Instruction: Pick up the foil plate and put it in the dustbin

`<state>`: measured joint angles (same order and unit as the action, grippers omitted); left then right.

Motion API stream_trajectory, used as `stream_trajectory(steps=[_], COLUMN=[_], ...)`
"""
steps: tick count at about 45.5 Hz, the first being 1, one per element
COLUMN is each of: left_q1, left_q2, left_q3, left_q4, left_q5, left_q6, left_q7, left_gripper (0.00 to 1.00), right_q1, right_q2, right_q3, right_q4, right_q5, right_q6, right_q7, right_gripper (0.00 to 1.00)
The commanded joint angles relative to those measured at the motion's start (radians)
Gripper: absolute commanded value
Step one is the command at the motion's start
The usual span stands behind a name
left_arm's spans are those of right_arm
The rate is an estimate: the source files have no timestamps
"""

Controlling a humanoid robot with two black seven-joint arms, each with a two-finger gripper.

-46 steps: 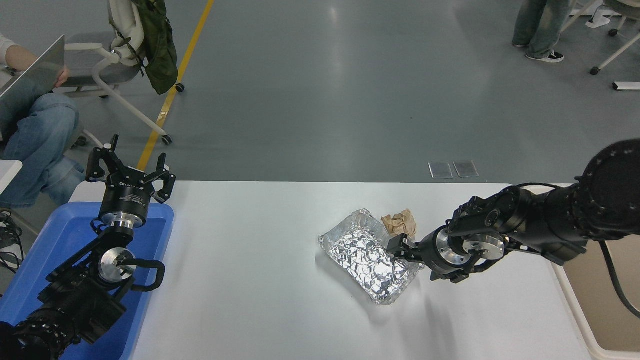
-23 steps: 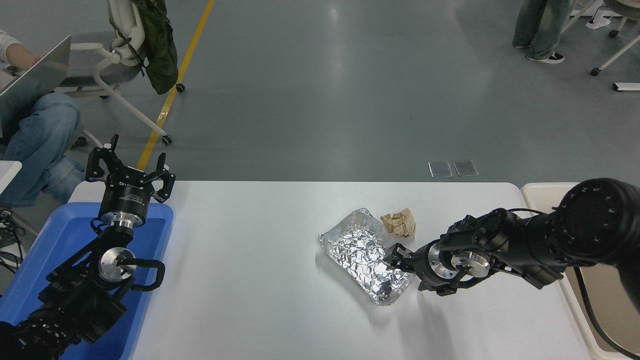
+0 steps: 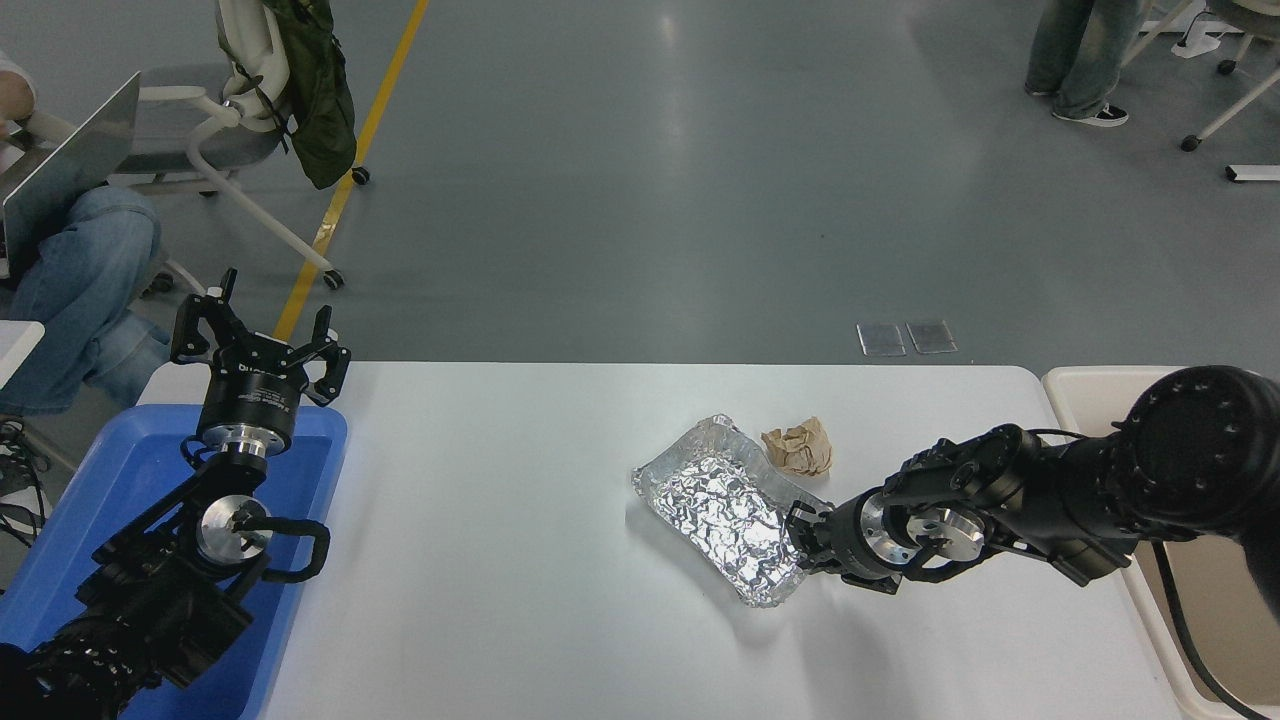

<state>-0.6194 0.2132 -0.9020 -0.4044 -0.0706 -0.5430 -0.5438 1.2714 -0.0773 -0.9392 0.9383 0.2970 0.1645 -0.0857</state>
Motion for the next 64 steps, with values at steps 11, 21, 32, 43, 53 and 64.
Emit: stream_trajectory(steps=[11, 21, 32, 43, 53, 64], left_q1=[0.000, 0.000, 0.000, 0.000, 0.000, 0.000], left_q2=[0.000, 0.000, 0.000, 0.000, 0.000, 0.000], left_q3=[0.000, 0.000, 0.000, 0.000, 0.000, 0.000], left_q4=[-0.001, -0.001, 0.001, -0.001, -0.001, -0.001], left_q5=[0.000, 0.000, 0.002, 0.002, 0.002, 0.002], left_q6=[0.000, 0.000, 0.000, 0.000, 0.000, 0.000], left_q7=[-0.001, 0.001, 0.001, 0.001, 0.001, 0.001], left_gripper=[0.99, 0.99, 0.99, 0.99, 0.99, 0.99], right_q1=[0.020, 0.192, 0.465, 0.815, 1.022, 1.128], right_q2=[-0.024, -0.050, -0.090, -0.208, -0.252, -0.282], right_q3=[-0.009, -0.102, -0.188, -0.196, -0.220, -0.245], right_q4=[0.039, 0.279, 0.491, 0.550, 0.591, 0.619], right_q5=[-0.004, -0.042, -0.073, -0.090, -0.128, -0.142], right_q6=[0.006, 0.012, 0.179, 0.559, 0.621, 0.621], right_q7=[0.001, 0.003, 0.006, 0.004, 0.004, 0.004], right_gripper=[0.00, 0.00, 0.00, 0.00, 0.00, 0.00])
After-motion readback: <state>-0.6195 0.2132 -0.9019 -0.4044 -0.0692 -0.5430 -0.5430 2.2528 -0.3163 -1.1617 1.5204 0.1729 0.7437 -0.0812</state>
